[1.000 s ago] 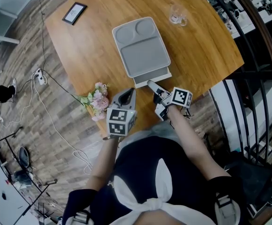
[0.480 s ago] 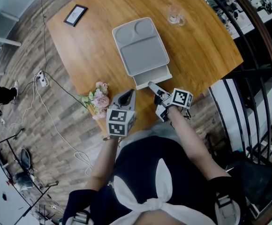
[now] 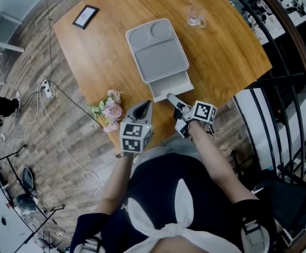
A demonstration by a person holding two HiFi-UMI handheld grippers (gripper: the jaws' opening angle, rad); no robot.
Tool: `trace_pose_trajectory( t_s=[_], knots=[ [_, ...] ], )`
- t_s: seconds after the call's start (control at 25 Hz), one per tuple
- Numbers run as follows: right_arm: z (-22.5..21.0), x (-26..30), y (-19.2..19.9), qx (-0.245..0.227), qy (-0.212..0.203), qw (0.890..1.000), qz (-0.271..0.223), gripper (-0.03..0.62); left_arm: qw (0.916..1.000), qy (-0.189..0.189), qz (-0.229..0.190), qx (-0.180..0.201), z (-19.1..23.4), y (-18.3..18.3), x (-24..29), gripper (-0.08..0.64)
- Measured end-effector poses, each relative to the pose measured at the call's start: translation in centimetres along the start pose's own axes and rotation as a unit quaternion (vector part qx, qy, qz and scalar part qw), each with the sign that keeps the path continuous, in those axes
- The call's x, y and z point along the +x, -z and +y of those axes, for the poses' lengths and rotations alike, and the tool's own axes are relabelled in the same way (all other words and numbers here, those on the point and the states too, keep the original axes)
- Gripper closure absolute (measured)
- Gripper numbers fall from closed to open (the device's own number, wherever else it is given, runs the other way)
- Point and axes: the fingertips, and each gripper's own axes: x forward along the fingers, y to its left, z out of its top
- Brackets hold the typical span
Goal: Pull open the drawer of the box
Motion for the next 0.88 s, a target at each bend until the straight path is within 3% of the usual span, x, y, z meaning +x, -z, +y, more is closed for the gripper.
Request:
trace_pose_trajectory(
  t_s=[0.88],
  knots=[
    [-0.8,-2.1,2.6,-0.006,-0.004,1.0,0.003,0.407,0.9999,-0.011,-0.004,0.009,-1.2,1.8,-2.1,0.541]
  ],
)
